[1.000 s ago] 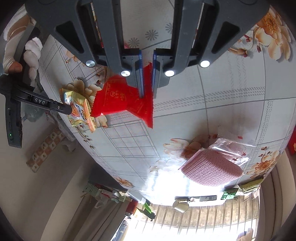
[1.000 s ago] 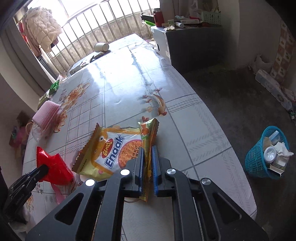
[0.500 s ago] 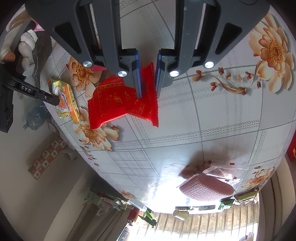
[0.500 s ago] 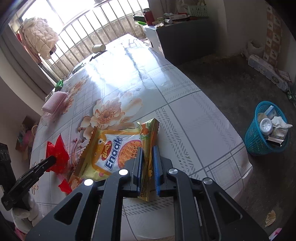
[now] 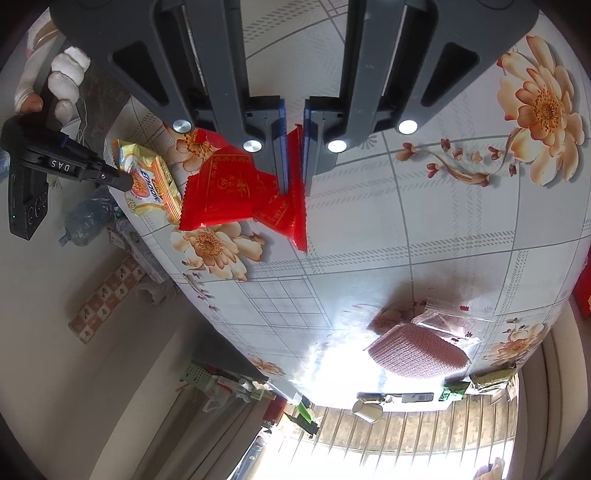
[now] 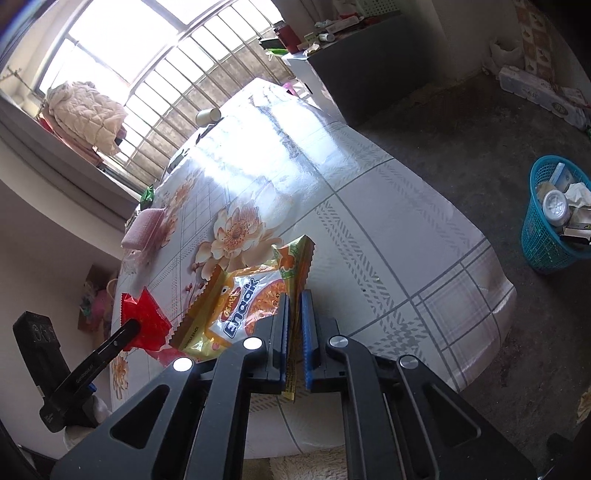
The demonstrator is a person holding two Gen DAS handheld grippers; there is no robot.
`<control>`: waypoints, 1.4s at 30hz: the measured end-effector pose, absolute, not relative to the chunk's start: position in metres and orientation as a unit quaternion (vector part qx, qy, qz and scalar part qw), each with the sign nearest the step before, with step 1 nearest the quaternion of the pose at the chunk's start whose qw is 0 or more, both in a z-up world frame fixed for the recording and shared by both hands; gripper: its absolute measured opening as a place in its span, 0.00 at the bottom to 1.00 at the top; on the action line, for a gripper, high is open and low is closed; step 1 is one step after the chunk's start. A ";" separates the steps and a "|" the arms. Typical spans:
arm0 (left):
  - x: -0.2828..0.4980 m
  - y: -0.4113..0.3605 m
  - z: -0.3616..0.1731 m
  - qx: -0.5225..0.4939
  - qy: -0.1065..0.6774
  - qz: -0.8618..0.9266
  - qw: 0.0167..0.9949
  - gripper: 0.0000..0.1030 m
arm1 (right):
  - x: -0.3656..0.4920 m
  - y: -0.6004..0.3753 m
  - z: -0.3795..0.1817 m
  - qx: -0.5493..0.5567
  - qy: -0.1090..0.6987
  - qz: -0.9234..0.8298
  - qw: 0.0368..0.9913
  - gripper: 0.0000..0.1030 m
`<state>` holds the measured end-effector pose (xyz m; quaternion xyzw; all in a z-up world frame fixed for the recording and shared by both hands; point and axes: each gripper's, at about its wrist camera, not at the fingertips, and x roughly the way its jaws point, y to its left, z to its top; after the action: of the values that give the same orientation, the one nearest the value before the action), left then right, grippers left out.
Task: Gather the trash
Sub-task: 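Lift the red packet and Enaak bag and carry both over the wastebasket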
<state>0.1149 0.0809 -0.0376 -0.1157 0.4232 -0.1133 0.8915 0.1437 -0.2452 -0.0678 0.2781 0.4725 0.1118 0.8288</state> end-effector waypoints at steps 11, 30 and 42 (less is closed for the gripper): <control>0.111 0.060 -0.009 -0.114 0.401 -0.140 0.898 0.04 | 0.128 -0.274 -0.047 0.319 0.431 0.111 0.837 0.06; 0.131 -0.028 0.027 -0.091 0.385 -0.219 0.892 0.04 | 0.075 -0.385 -0.034 0.407 0.345 0.043 0.845 0.06; 0.141 -0.145 0.028 -0.046 0.406 -0.307 0.860 0.04 | 0.022 -0.480 -0.061 0.475 0.295 -0.049 0.828 0.06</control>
<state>0.1408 -0.1450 0.0281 -0.0461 0.4058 -0.3072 0.8596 0.0217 -0.4801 -0.0610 0.4748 0.2946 -0.0493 0.8279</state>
